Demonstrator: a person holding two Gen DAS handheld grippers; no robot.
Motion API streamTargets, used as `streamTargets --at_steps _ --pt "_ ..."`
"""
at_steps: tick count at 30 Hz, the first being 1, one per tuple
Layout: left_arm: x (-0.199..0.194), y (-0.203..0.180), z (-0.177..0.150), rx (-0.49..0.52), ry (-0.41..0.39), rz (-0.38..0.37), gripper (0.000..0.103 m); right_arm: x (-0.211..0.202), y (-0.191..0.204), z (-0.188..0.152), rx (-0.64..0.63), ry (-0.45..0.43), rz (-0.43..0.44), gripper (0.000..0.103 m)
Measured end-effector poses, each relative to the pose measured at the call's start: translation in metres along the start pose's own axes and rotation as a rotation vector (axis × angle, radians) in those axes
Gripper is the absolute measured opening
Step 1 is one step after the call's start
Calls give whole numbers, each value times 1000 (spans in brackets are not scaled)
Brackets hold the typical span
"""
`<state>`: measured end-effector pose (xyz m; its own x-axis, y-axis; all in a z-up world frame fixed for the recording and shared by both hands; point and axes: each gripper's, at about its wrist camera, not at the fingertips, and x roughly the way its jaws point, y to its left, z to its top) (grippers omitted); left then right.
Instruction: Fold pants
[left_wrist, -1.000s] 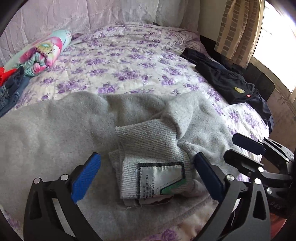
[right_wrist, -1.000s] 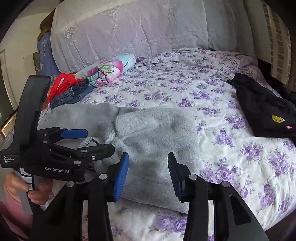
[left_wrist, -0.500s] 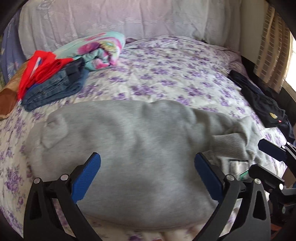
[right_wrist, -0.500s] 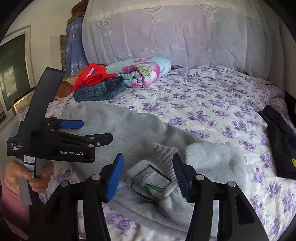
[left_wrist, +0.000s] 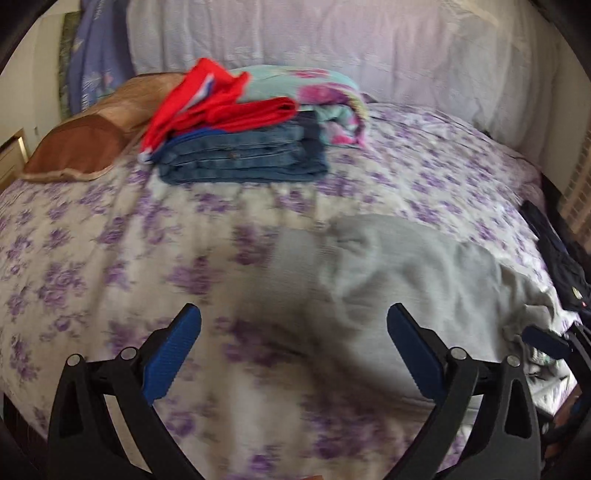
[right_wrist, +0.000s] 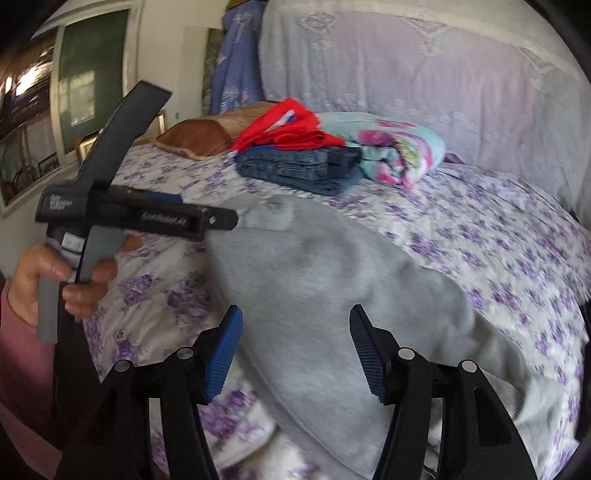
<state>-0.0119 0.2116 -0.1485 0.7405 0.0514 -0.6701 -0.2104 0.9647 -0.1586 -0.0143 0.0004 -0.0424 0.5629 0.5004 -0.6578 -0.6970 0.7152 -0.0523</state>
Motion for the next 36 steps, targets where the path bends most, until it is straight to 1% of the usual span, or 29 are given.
streamTargets --at_steps 4,8,10,13,18,21,25,27,30,34,36 --pt "7 30 -1 -75 25 15 99 17 27 9 -77 38 33 61" --pt "12 39 -3 -102 37 -11 99 35 54 14 -176 73 16 61" --pt "14 40 -3 -95 37 0 99 43 62 15 -214 95 -16 61" --pt "17 41 -4 -93 47 -5 99 52 72 16 -266 120 -66 61" --pt "24 43 -6 -91 63 -18 99 59 87 16 -333 131 -119 61" --pt "27 42 -7 -87 70 -20 99 64 90 16 -355 142 -142 64" --pt "28 42 -8 -78 66 -18 99 73 91 17 -374 154 -201 64" --pt "28 42 -8 -78 65 -18 99 78 92 16 -376 157 -219 65" --pt "29 43 -9 -83 65 -24 99 85 95 12 -396 159 -274 65" --pt "30 47 -10 -95 72 -44 99 85 104 10 -438 131 -287 66" --pt "31 48 -12 -99 75 -51 99 91 102 8 -446 121 -335 66"
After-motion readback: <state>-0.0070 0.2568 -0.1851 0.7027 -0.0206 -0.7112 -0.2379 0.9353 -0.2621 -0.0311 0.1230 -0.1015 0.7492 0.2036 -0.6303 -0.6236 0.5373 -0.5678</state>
